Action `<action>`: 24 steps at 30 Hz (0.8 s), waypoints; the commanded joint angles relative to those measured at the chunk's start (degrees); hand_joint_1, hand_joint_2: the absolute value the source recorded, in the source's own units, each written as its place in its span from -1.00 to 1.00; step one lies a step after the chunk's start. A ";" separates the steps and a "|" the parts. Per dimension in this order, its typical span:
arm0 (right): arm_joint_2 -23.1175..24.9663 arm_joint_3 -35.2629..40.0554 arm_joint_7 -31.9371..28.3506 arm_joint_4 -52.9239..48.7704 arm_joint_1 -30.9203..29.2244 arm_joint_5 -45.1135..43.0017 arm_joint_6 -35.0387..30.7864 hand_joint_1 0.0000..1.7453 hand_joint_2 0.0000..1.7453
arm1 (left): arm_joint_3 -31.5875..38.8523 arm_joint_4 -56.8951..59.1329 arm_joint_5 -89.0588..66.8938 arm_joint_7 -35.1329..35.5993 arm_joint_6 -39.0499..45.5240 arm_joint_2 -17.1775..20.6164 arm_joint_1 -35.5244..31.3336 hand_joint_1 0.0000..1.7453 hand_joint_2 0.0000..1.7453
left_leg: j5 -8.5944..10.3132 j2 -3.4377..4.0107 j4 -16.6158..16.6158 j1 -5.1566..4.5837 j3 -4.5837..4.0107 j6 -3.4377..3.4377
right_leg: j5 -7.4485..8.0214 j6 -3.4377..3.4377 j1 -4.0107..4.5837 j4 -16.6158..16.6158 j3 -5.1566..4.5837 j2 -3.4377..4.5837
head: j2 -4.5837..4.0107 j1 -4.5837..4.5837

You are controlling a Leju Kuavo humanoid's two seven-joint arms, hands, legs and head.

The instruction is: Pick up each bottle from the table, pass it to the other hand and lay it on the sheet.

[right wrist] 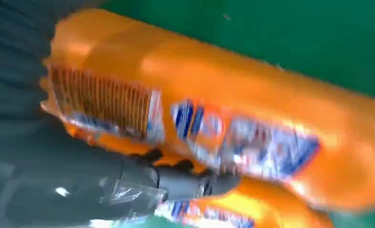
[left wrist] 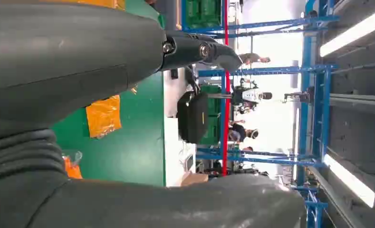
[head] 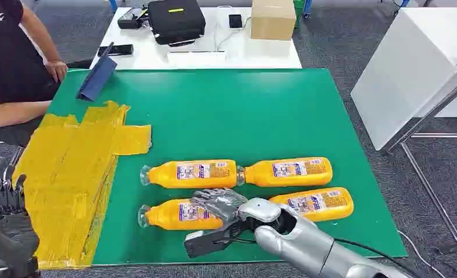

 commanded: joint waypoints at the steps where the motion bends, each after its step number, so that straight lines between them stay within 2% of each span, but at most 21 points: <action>1: -3.01 10.00 1.99 4.83 -5.71 2.66 3.04 0.54 1.00 | 1.50 3.42 0.78 0.37 -0.09 0.01 -1.41 -1.00 -1.00 | -0.01 0.01 -0.05 -0.01 0.14 -0.01 | -0.01 -0.06 0.00 -0.03 0.13 0.01 | 0.00 0.02; 2: -3.06 10.38 2.16 4.95 -5.98 3.05 3.22 0.58 1.00 | 1.62 3.36 0.91 0.37 -0.08 -0.04 -1.35 -1.00 -1.00 | 0.00 0.01 -0.05 -0.01 0.10 -0.01 | 0.00 -0.04 -0.01 -0.04 0.09 0.01 | 0.00 0.00; 3: -3.07 10.81 2.38 5.39 -6.28 3.64 3.39 0.96 1.00 | 1.84 3.26 1.09 0.36 -0.07 -0.07 -1.24 -1.00 -1.00 | -0.03 0.03 -0.05 -0.01 0.21 -0.02 | -0.03 -0.08 0.00 -0.04 0.19 0.03 | 0.00 0.00; 4: -2.93 10.91 2.44 6.09 -6.40 4.04 3.25 1.00 1.00 | 1.96 3.28 1.46 0.41 -0.16 -0.10 -1.26 -1.00 -1.00 | -0.01 0.00 -0.04 -0.02 0.14 -0.01 | -0.02 -0.05 -0.01 -0.03 0.13 0.00 | 0.00 0.02; 16: 1.54 9.70 4.09 14.61 -5.63 7.58 0.51 1.00 1.00 | 1.32 3.85 2.03 0.54 0.01 0.27 -2.21 -1.00 -1.00 | 0.00 -0.01 -0.09 0.02 0.28 -0.03 | -0.01 -0.10 0.03 -0.09 0.25 -0.01 | 0.00 0.02; 21: 3.32 8.03 3.98 17.98 -5.06 7.92 -0.33 1.00 1.00 | 0.79 4.29 2.36 0.67 0.20 0.71 -2.61 -1.00 -1.00 | -0.01 0.00 -0.09 0.03 0.30 -0.08 | -0.01 -0.11 0.02 -0.10 -0.33 0.00 | 0.00 0.00; 24: 5.87 4.03 3.20 21.35 -4.00 6.26 -3.19 1.00 1.00 | 0.37 4.80 3.46 0.95 0.97 0.97 -3.16 -1.00 -1.00 | 0.00 0.01 -0.12 0.05 0.40 -0.09 | 0.00 -0.16 0.04 -0.13 -0.26 0.01 | 0.00 0.02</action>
